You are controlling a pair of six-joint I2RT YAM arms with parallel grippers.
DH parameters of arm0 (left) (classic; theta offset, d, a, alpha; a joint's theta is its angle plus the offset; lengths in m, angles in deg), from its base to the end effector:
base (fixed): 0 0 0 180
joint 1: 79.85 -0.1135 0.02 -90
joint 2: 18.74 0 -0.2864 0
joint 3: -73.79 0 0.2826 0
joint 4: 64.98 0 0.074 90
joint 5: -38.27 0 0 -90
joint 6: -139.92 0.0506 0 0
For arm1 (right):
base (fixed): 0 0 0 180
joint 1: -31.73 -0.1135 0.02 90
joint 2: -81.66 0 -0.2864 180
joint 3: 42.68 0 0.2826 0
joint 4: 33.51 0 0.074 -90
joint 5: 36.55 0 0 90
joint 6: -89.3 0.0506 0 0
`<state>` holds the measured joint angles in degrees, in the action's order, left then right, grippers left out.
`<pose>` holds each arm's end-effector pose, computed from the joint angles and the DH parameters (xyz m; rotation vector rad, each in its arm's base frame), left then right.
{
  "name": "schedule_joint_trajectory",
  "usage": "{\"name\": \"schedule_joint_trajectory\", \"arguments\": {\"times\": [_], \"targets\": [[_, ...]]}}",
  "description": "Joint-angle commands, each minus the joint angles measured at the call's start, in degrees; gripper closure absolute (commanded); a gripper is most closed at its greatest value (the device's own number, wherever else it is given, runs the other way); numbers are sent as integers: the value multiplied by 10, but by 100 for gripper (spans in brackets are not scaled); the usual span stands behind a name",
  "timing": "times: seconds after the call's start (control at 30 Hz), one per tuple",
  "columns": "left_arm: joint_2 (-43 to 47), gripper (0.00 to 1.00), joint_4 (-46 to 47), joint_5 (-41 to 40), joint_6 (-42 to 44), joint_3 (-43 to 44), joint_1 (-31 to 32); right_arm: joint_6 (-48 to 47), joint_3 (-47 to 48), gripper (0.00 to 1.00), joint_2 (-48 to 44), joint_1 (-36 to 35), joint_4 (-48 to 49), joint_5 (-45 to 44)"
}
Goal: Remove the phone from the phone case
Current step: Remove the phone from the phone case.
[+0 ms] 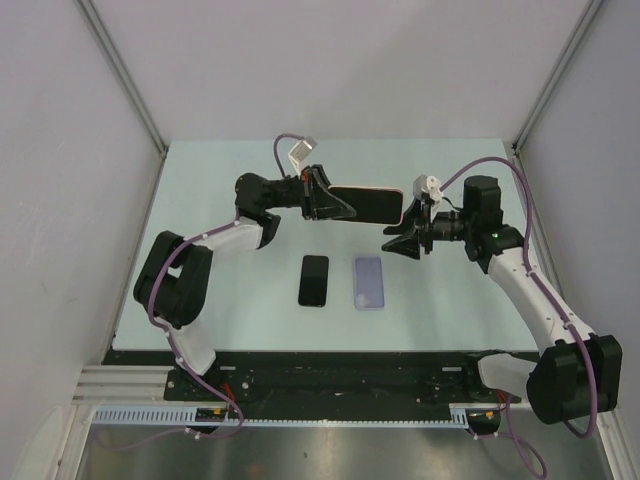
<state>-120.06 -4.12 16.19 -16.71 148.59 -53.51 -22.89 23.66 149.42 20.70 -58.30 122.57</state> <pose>0.3429 -0.2221 0.3206 0.8702 1.4055 -1.8738 0.2625 0.0993 0.3309 -1.1884 1.4257 1.0663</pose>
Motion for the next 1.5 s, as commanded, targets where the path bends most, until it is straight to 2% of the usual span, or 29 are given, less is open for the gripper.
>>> {"name": "schedule_joint_trajectory", "arguments": {"times": [0.0, 0.2, 0.4, 0.77, 0.93, 1.1, 1.47], "targets": [[21, 100, 55, -24, 26, -1, 3, -51, 21, 50, -4, -5, -13, -4], [27, 99, 37, -15, 43, -9, 8, -45, 23, 53, -12, 0, 13, 26], [28, 100, 33, -16, 46, -6, 8, 1, 24, 55, -10, 12, 40, 42], [24, 100, 28, -12, 49, -1, 10, 132, 24, 64, 11, 52, 151, 126], [24, 100, 27, -11, 49, 1, 12, 131, 24, 65, 16, 48, 146, 135], [27, 100, 25, -10, 50, 2, 12, 128, 24, 70, 19, 47, 145, 134], [27, 100, 23, -5, 40, 11, 14, 31, 24, 84, 6, 43, 88, 126]]}}
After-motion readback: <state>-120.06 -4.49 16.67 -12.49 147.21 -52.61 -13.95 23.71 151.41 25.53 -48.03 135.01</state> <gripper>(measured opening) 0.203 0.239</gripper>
